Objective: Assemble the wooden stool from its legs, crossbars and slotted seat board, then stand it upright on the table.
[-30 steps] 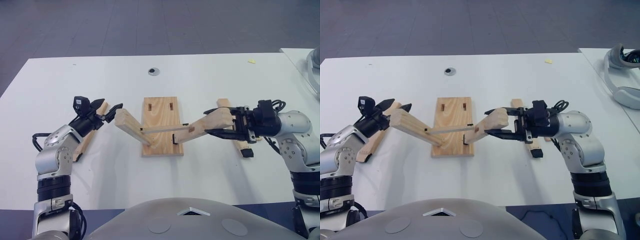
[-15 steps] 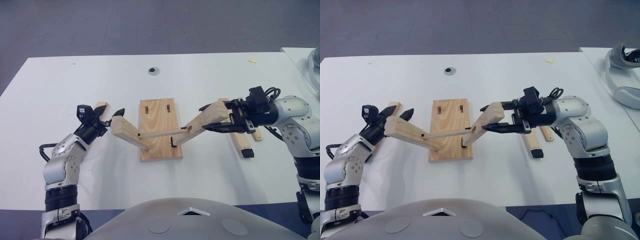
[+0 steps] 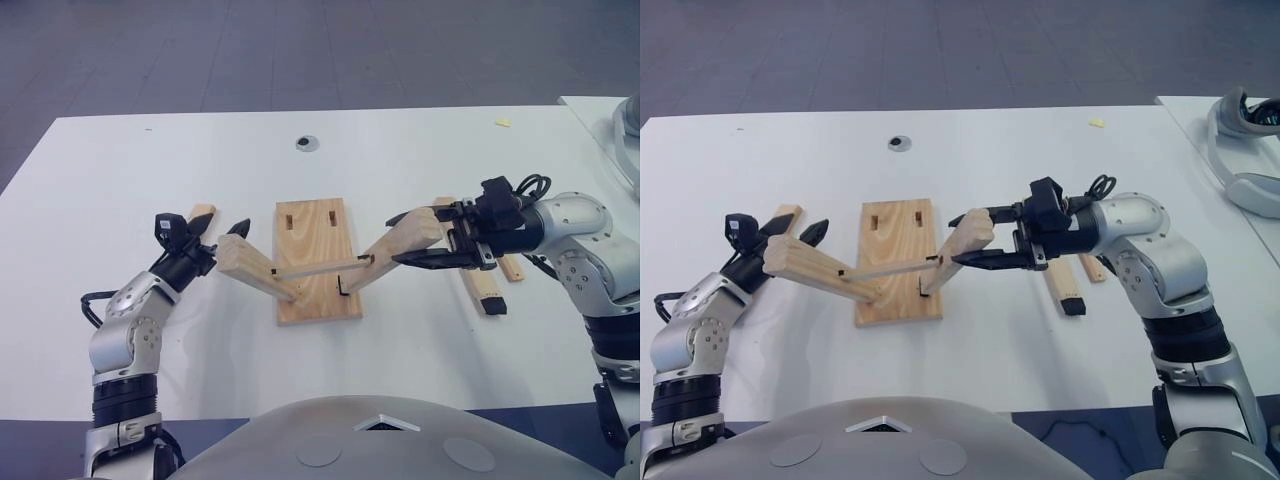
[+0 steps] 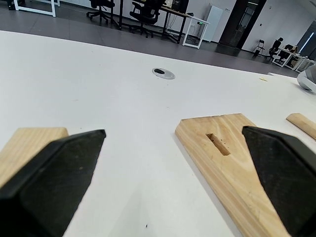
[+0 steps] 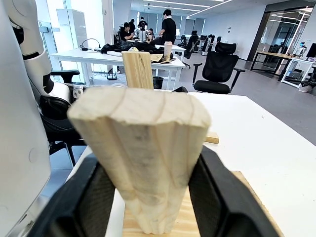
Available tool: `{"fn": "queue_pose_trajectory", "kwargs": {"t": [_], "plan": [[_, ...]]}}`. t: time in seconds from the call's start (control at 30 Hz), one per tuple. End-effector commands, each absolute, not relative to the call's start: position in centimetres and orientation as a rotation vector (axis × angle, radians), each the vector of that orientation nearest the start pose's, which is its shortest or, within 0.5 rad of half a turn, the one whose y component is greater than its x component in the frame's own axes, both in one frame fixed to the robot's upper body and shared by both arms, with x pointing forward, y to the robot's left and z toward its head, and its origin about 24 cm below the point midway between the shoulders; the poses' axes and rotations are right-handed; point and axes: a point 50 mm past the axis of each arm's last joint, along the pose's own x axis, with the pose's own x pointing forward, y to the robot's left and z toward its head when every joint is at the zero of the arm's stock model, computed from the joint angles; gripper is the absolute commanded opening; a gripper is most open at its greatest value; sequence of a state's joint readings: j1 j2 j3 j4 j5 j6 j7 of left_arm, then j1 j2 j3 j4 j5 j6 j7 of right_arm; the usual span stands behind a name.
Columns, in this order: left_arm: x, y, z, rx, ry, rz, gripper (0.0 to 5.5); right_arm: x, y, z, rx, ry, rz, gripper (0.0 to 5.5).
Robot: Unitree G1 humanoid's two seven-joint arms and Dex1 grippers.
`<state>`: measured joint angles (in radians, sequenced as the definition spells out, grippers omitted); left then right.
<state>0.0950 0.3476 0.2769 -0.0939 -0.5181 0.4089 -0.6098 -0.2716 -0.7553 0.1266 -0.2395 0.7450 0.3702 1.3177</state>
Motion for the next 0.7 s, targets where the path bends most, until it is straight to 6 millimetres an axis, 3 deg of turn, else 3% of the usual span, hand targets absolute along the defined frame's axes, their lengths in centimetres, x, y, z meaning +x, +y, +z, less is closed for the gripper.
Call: {"fn": "queue_pose_trajectory", "kwargs": {"t": [0.03, 0.7], "plan": [[22.2, 24.0, 4.9, -0.27, 0.213, -0.39, 5.11, 22.1, -17.1, 9.6, -0.012, 0.431, 1.609, 2.07], [22.1, 23.8, 4.8, -0.275, 0.221, -0.392, 5.11, 20.4, -16.4, 5.9, 0.007, 0.545, 1.584, 2.07]]}}
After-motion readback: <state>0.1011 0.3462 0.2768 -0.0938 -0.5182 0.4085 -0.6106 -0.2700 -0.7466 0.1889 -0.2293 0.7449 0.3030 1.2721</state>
